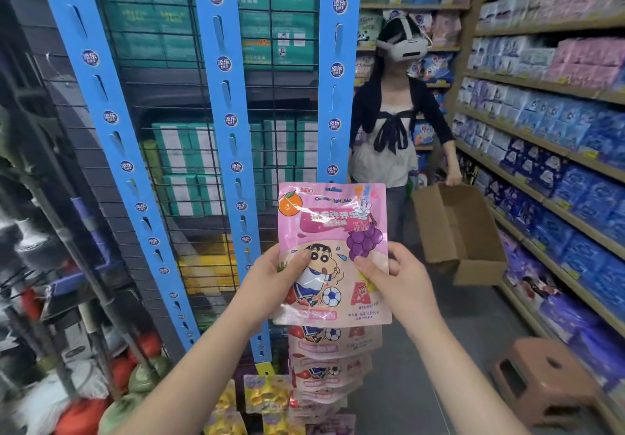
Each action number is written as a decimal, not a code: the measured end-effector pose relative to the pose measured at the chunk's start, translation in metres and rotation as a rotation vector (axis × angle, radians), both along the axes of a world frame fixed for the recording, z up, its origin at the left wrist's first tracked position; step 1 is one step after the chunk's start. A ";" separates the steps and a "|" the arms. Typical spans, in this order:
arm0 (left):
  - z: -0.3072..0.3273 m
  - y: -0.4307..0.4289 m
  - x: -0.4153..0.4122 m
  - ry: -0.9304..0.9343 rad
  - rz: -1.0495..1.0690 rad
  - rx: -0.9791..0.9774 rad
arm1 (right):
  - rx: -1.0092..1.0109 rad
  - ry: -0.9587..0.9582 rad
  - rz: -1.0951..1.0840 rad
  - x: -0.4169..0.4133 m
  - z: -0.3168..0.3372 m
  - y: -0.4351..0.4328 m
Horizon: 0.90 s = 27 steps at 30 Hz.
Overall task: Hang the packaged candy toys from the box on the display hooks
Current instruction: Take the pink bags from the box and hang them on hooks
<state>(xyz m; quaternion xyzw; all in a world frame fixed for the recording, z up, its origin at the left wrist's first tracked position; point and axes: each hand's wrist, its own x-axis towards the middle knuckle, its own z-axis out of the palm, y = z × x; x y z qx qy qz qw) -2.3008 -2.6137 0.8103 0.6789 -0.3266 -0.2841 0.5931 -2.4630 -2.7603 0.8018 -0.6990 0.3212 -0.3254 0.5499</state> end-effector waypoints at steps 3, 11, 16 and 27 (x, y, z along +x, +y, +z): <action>0.005 -0.003 0.004 -0.022 0.011 -0.013 | -0.001 -0.027 0.011 0.002 0.006 -0.002; -0.001 -0.001 0.004 -0.023 0.013 0.019 | 0.039 -0.028 0.044 0.002 -0.001 -0.001; -0.006 -0.002 0.003 -0.031 0.018 0.066 | 0.043 -0.011 0.066 0.000 -0.007 -0.001; -0.039 -0.003 0.005 -0.317 0.179 0.165 | 0.023 0.034 -0.028 0.003 -0.043 -0.004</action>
